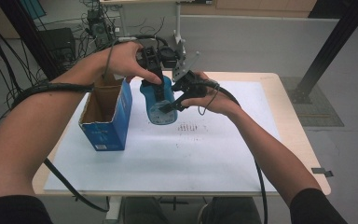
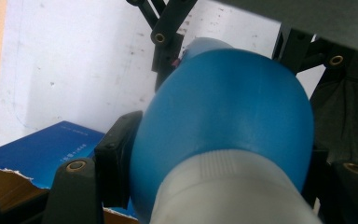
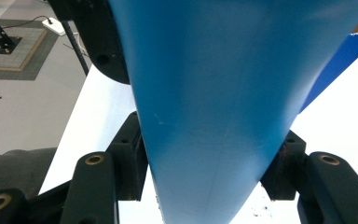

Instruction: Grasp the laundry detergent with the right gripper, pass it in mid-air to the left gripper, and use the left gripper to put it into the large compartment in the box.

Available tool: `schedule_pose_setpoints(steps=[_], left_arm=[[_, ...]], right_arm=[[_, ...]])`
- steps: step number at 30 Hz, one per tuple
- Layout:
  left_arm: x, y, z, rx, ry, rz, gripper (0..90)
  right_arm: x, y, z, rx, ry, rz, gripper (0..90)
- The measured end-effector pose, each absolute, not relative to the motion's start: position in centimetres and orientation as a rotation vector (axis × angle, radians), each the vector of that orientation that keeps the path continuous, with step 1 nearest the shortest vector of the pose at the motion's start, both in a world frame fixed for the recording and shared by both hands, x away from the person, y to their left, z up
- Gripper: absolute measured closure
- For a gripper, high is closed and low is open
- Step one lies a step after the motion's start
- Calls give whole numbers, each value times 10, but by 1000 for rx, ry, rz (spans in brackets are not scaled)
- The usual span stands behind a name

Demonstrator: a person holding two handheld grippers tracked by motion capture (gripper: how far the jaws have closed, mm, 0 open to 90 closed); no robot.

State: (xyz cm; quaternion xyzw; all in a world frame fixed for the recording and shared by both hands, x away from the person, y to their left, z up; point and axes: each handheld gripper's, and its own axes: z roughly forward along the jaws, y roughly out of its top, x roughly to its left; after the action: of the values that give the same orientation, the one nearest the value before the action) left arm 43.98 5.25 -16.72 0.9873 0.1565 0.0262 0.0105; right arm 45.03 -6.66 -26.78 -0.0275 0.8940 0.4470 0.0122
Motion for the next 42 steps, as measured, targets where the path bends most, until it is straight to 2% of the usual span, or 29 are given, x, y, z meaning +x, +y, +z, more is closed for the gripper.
schedule_pose_setpoints(steps=[42], left_arm=[[440, 54, -174, 3079, 492, 76, 346]], right_arm=[[451, -63, -274, -94, 2799, 1397, 422]])
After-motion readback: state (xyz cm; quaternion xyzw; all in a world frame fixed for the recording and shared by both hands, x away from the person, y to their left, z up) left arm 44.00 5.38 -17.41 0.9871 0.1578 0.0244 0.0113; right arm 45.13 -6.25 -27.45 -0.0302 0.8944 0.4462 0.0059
